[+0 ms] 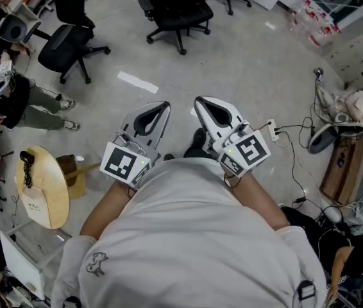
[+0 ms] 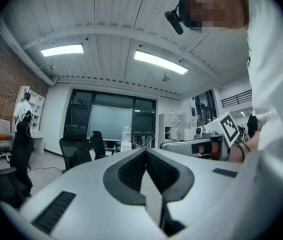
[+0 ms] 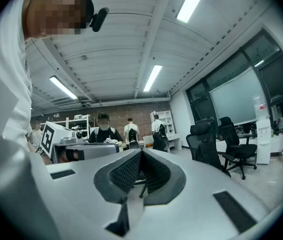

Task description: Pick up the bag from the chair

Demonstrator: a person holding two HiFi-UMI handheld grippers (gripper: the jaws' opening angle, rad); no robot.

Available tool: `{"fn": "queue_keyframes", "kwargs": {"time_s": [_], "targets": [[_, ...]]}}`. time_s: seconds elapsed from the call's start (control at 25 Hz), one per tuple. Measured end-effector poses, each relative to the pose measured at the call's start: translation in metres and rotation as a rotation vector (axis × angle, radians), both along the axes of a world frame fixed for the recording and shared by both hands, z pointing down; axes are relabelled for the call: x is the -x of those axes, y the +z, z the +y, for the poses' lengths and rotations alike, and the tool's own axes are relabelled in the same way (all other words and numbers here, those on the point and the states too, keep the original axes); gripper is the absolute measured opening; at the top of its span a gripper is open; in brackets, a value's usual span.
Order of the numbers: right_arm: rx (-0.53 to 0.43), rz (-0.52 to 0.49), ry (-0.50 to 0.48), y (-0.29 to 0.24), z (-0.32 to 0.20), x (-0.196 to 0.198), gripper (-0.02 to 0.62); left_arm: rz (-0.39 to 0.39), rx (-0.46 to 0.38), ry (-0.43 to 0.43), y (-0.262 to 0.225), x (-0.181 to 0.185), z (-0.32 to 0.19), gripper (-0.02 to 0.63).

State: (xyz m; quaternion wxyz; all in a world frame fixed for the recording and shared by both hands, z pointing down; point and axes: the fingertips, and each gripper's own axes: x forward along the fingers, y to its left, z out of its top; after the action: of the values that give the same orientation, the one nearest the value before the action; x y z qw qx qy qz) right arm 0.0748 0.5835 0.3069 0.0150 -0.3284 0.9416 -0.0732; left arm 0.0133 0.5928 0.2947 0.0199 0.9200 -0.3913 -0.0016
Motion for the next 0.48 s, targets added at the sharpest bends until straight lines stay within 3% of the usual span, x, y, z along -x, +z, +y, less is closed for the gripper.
{"fn": "queue_keyframes", "kwargs": {"time_s": [0.24,0.48], "targets": [[0.004,-0.007,-0.009,0.004,-0.034,-0.023,0.032,-0.008,0.015,-0.001,0.007,-0.024,-0.036,0.011],[0.014,0.015,-0.047,0.012,-0.09,-0.06,0.034,-0.035,0.001,-0.016,0.013,-0.059,-0.103,0.011]]}}
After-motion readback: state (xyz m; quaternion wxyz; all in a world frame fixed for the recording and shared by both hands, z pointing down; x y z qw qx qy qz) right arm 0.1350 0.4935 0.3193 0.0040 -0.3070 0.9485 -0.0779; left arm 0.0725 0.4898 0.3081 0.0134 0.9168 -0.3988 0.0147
